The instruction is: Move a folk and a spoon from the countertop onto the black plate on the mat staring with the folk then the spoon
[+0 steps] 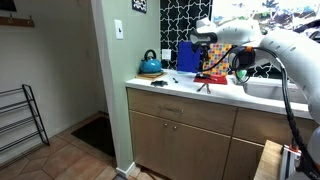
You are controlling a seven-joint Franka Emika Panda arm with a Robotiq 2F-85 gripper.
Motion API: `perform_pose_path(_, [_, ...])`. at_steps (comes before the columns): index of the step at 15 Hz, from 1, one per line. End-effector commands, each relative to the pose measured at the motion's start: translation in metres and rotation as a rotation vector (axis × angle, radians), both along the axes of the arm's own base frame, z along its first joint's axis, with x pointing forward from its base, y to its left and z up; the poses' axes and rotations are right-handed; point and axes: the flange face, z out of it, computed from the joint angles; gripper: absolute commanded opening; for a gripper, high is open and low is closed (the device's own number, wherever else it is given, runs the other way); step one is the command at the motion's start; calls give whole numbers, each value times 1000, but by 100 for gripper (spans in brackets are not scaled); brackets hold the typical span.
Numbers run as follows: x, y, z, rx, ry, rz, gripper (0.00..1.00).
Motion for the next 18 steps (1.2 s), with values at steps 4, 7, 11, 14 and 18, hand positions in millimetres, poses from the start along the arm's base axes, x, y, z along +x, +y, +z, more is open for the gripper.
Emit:
perform_pose_path(4, [-33, 3, 69, 86, 106, 339, 100])
perform_pose_path(7, [-54, 0, 97, 115, 142, 488, 100])
perform_pose_path(11, [-79, -10, 119, 147, 177, 687, 100])
perform_pose_path(14, [-94, -20, 124, 171, 202, 835, 100])
perform_pose_path(18, [-118, -38, 122, 206, 262, 1032, 100])
